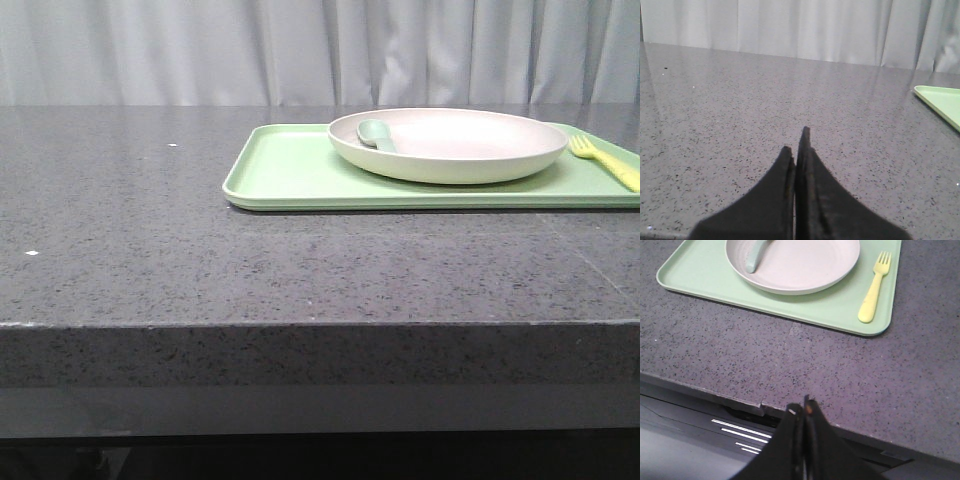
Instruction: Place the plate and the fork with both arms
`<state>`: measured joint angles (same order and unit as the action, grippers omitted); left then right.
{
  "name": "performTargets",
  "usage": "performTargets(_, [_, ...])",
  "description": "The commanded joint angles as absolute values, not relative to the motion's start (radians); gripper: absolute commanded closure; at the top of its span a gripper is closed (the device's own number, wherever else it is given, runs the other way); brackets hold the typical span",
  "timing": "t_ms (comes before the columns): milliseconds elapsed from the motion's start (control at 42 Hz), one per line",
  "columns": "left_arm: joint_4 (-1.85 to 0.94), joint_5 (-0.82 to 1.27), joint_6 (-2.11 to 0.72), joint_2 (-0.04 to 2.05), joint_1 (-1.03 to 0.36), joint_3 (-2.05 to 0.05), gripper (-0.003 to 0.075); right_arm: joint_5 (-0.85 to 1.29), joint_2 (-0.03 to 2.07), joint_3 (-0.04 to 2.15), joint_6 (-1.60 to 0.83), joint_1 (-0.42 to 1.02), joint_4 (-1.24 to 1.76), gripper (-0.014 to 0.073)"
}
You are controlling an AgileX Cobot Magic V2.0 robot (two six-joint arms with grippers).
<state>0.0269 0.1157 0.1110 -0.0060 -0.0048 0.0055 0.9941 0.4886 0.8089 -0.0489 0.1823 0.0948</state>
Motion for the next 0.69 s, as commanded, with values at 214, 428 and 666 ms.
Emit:
performTargets(214, [0.028,0.025,0.122,-0.028,-0.005,0.008,0.0738,0.83,0.421,0.767,-0.057,0.139,0.06,0.0713])
performTargets(428, [0.028,0.025,0.122,-0.028,-0.005,0.008,0.0738,0.459,0.234,0.463,-0.057,0.066,0.031,0.0713])
performTargets(666, [0.028,0.025,0.122,-0.028,-0.005,0.008,0.0738,0.188,0.048,0.155,-0.057,-0.003,0.032,0.0713])
